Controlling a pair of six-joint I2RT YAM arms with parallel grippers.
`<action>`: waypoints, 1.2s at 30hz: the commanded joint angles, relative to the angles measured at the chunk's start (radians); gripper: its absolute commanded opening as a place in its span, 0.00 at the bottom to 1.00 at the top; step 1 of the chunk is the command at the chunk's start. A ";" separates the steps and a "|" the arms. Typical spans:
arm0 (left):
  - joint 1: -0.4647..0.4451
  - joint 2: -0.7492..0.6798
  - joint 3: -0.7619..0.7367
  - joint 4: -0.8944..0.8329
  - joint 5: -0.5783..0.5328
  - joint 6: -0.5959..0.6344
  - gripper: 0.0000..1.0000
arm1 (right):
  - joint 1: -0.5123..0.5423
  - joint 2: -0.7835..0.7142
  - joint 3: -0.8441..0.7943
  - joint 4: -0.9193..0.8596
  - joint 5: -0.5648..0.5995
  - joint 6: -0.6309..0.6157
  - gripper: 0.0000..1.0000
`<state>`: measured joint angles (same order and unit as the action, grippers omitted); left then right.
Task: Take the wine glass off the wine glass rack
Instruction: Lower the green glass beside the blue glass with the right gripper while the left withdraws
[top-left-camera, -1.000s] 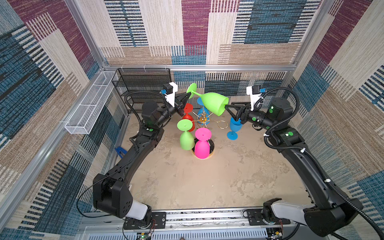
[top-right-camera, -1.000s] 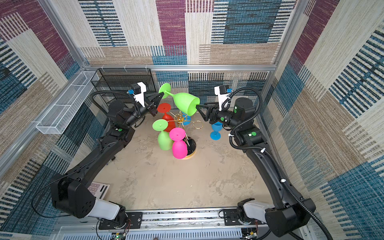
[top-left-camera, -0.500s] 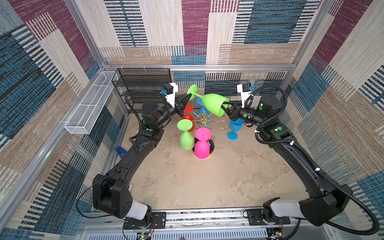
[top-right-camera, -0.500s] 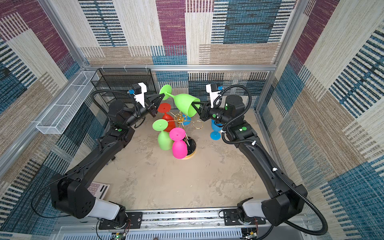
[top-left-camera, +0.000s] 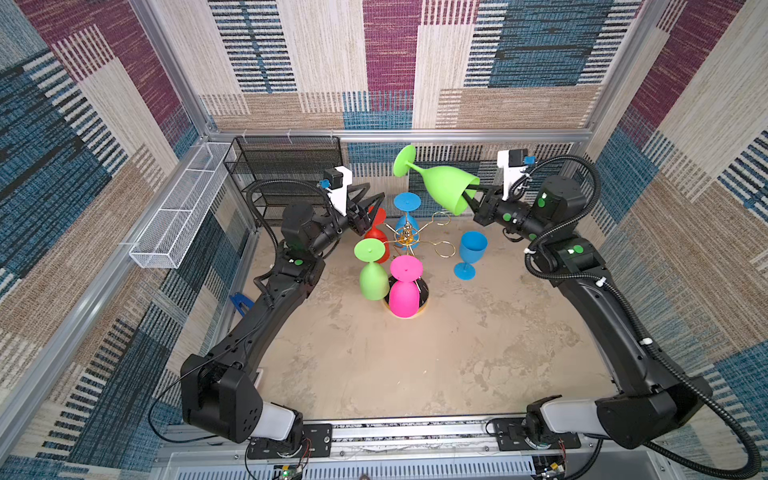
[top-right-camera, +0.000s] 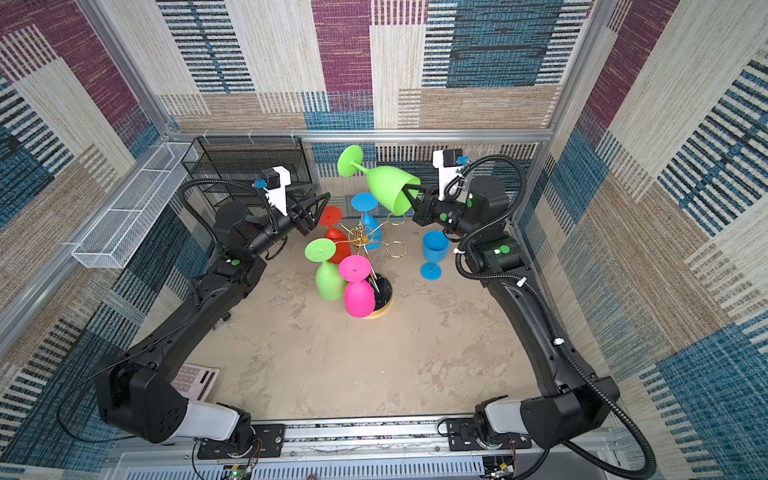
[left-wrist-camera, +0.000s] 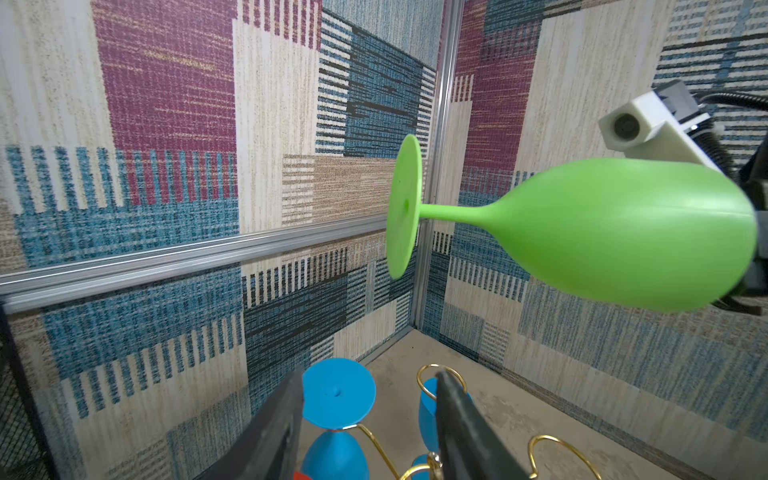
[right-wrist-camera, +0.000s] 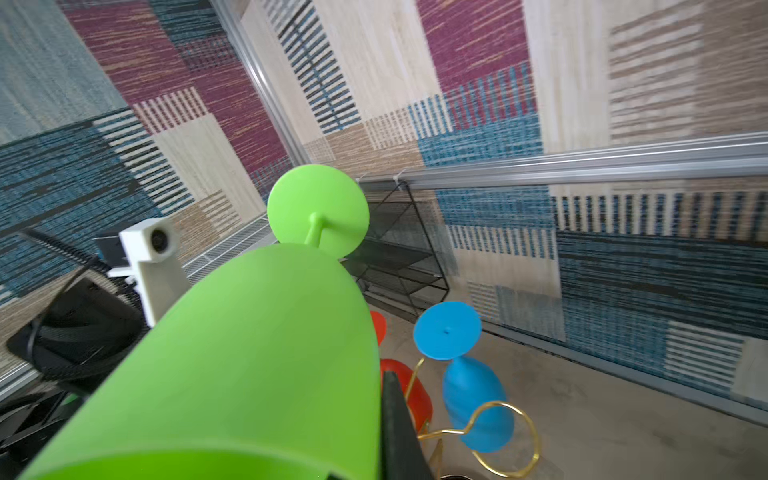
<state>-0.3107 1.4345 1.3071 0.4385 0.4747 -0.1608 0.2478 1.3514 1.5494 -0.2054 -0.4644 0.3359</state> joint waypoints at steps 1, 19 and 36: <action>0.016 -0.026 -0.002 -0.060 -0.050 -0.005 0.60 | -0.065 -0.003 0.032 -0.091 0.033 -0.026 0.00; 0.286 -0.186 -0.207 -0.191 -0.051 -0.048 0.69 | -0.224 0.102 0.273 -0.786 0.651 -0.298 0.00; 0.343 -0.221 -0.302 -0.250 -0.087 -0.040 0.78 | -0.270 0.295 0.196 -0.888 0.652 -0.316 0.00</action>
<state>0.0303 1.2175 1.0111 0.2008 0.3740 -0.2123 -0.0193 1.6325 1.7523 -1.0889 0.1932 0.0280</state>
